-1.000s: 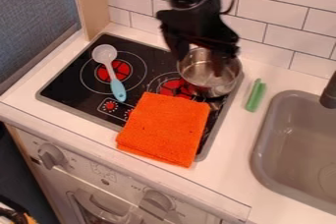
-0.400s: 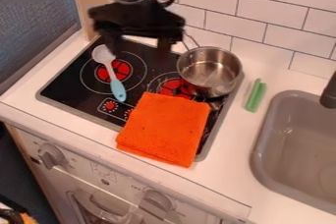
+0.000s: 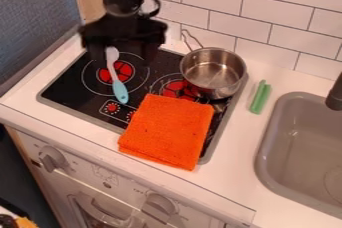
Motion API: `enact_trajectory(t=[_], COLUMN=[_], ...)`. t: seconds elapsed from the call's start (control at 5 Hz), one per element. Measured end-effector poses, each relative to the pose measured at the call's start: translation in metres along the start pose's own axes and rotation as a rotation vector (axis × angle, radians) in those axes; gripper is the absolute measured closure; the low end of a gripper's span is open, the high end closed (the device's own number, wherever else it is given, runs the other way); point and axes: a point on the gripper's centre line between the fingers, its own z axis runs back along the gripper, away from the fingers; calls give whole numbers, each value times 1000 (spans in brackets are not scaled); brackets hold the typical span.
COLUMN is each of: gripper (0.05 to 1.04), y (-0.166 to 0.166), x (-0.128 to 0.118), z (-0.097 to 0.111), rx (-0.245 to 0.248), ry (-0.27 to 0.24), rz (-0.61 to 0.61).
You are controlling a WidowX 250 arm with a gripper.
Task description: Place the blue spoon on top of the orange cloth
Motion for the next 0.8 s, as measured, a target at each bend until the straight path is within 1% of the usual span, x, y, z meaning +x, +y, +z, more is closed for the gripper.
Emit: enact_trajectory(t=[0.2,0.4,0.6,0.8], gripper=[82,82,82,82], y=[4,11,10,6], x=[-1,-8,-15,-10], z=[-22,-37,-54,-66], rx=[34,67,65,74], ry=[14,29,46,38], rz=[79,106,139,182])
